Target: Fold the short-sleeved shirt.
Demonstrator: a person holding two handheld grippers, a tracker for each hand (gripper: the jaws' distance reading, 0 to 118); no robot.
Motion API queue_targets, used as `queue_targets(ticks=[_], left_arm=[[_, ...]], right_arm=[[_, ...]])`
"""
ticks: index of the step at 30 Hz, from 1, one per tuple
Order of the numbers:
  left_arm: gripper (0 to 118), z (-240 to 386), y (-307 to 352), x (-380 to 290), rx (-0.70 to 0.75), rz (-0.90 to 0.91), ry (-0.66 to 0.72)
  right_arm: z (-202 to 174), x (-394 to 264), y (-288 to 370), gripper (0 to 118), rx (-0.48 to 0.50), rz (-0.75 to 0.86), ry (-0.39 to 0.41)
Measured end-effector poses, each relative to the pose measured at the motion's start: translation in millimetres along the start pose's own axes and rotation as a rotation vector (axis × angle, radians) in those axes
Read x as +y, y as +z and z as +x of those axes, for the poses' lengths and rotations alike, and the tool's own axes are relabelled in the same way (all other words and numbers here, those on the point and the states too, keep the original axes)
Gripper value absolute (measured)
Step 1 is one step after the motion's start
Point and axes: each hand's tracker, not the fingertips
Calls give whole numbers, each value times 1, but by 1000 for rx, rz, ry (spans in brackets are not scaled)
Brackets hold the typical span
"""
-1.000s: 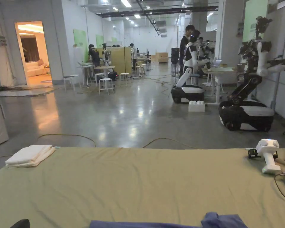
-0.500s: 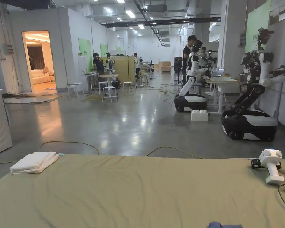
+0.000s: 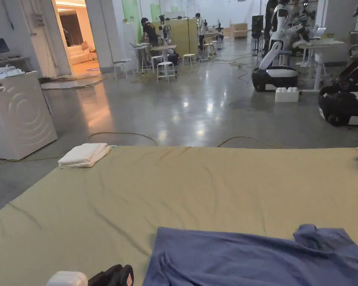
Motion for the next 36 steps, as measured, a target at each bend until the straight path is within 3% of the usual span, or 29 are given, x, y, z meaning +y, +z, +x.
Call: queue_targets(ticks=[1, 3, 4, 6, 9, 12, 15, 19, 21, 23, 25, 26, 27, 28, 29, 36], left_arm=[[47, -9, -14, -6, 3, -31, 16], [71, -25, -49, -20, 11, -118, 32], [83, -31, -67, -27, 28, -167, 43], [93, -47, -107, -46, 14, -239, 62], [93, -61, -160, -77, 53, -364, 84], [90, -71, -197, -98, 73, -468, 153], [60, -73, -222, -106, 122, -518, 120], [53, -66, -241, -114, 161, -563, 66], [48, -59, -241, -113, 174, -577, -24], [31, -54, -239, -111, 188, -585, -91], [21, -49, -240, -110, 182, -593, -87], [19, -47, -242, -111, 185, -599, -96], [17, -43, -243, -110, 193, -603, -114], [15, -41, -244, -112, 197, -606, -135], [14, -39, -244, -115, 195, -624, -145], [14, -50, -251, -109, 173, -671, -81]], right_arm=[[-2, -3, -3, 0, -3, -14, 30], [-7, -14, -7, 0, -40, -2, 143], [-12, -18, -8, 0, -60, -9, 161], [-9, -19, -13, 0, 12, -73, 122], [-6, -22, -17, 0, 13, -83, 86], [-1, -24, -19, 0, -43, -111, 103], [10, -29, -19, 0, -74, -143, 88], [22, -39, -23, 0, -130, -199, 57], [29, -44, -26, 0, -139, -219, 45], [36, -49, -35, 0, -148, -242, 30], [48, -54, -49, 0, -155, -259, 27], [56, -58, -60, 5, -174, -263, 26], [65, -63, -72, 24, -182, -266, 25], [77, -67, -85, 63, -193, -283, 15], [89, -74, -102, 79, -216, -323, -4], [190, -144, -212, 77, -369, -500, -89]])
